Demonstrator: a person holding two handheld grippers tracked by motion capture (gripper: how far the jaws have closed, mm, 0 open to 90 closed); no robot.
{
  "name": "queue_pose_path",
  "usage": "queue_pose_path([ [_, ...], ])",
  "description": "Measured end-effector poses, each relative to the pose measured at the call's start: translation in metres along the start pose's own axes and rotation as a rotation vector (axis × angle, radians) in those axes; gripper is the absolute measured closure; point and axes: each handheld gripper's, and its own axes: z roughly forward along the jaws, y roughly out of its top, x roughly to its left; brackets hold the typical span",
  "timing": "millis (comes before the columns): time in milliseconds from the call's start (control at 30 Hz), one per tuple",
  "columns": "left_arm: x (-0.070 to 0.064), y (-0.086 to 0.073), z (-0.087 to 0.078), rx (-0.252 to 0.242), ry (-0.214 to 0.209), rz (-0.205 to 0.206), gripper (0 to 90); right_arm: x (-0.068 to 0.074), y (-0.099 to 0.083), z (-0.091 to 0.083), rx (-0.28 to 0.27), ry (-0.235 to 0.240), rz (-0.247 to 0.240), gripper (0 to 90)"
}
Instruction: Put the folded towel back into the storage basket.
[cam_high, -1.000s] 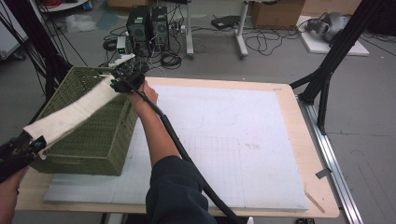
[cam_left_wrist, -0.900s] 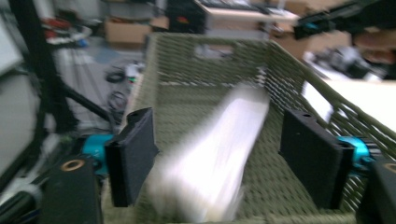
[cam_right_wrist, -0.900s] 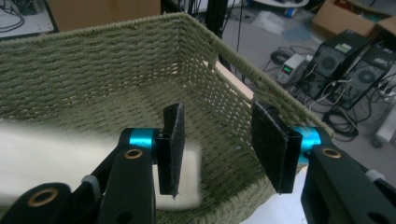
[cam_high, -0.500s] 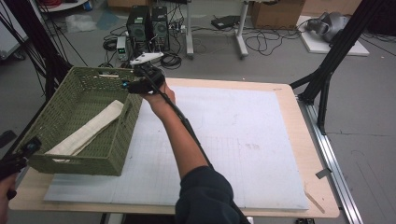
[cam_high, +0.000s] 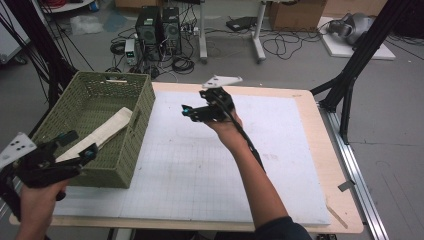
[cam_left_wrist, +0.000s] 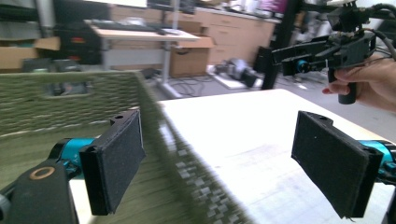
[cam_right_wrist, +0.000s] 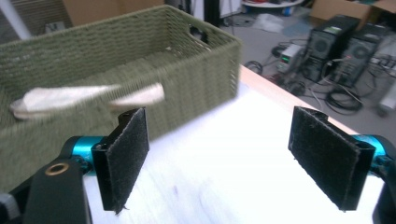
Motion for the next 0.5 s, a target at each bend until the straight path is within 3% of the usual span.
queue_pose_path([
  [33,-0.006,0.000,0.007,-0.005,-0.022,0.002,16.7,-0.005,-0.015,-0.021,-0.012,-0.017,0.009,18.5],
  [67,-0.009,0.000,0.011,-0.005,-0.037,0.005,16.7,-0.005,-0.015,-0.021,-0.012,-0.017,0.009,18.5],
  [167,-0.022,0.000,0.028,0.015,-0.099,0.023,16.6,-0.010,-0.039,-0.050,-0.017,-0.047,0.015,18.5],
  [300,-0.035,-0.004,0.047,-0.001,-0.157,0.027,16.5,-0.015,-0.055,-0.070,-0.020,-0.071,0.033,18.4],
  [367,-0.040,-0.009,0.057,0.010,-0.197,0.030,18.4,-0.018,-0.067,-0.089,-0.032,-0.093,0.045,18.4],
  [500,-0.051,-0.019,0.074,0.022,-0.250,0.026,19.1,-0.020,-0.077,-0.106,-0.037,-0.116,0.038,18.4],
])
